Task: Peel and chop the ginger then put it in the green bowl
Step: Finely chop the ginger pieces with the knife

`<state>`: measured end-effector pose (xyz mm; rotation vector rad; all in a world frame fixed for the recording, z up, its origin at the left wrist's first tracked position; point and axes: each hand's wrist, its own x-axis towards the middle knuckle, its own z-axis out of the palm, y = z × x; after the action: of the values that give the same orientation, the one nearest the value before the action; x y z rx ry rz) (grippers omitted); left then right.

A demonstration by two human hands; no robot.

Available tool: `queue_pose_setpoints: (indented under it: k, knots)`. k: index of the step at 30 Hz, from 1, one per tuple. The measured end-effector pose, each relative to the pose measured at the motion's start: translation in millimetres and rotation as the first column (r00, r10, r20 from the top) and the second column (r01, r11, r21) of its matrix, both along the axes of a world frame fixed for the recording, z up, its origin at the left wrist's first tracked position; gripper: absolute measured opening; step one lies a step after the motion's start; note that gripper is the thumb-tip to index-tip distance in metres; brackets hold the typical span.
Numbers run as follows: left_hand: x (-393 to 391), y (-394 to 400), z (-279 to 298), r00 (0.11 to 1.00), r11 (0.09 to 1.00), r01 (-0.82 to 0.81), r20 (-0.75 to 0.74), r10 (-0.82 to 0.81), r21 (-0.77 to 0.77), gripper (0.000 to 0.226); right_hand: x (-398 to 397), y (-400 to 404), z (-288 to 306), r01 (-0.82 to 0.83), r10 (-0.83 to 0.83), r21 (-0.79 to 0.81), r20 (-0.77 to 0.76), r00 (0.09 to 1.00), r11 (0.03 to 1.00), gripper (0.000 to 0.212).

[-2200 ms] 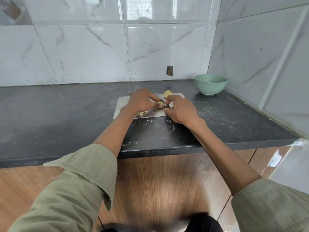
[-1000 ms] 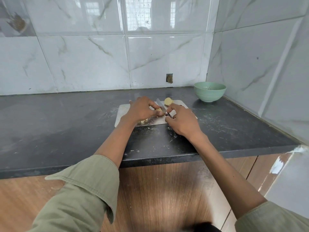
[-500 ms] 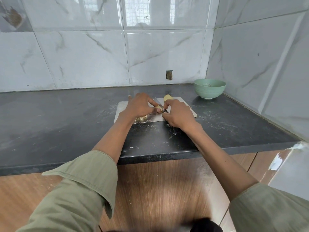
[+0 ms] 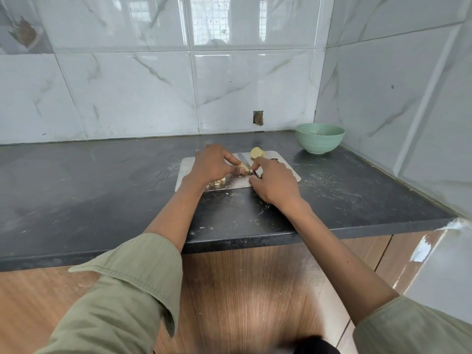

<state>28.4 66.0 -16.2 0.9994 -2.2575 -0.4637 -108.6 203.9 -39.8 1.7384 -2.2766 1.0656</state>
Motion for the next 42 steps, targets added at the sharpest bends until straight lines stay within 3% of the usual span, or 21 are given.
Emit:
queue_pose_setpoints:
  k: [8,21,29,35,42]
  knots:
    - [0,1,1,0.999,1.000,-0.021,0.026,0.020,0.014,0.042,0,7,-2,-0.036,0.037,-0.060,0.016,0.999,0.998,0.018]
    - [-4,-9,-3,0.999,0.998,0.022,0.044,-0.024,0.050,0.036,-3,-8,10,-0.053,0.050,0.095,0.037,0.998,0.994,0.015]
    - [-1,-1,-1,0.996,0.999,-0.051,0.076,0.051,-0.001,0.036,1,-8,11,-0.050,0.042,0.105,0.075,0.996,0.993,0.012]
    - [-1,-2,-2,1.000,0.999,-0.019,0.020,0.019,0.036,0.039,-6,-1,6,-0.048,0.042,0.056,0.110,0.993,0.997,0.023]
    - [1,2,0,1.000,0.998,0.019,-0.016,-0.018,0.062,0.036,-6,-1,13,-0.085,0.066,0.136,0.143,0.988,0.987,0.044]
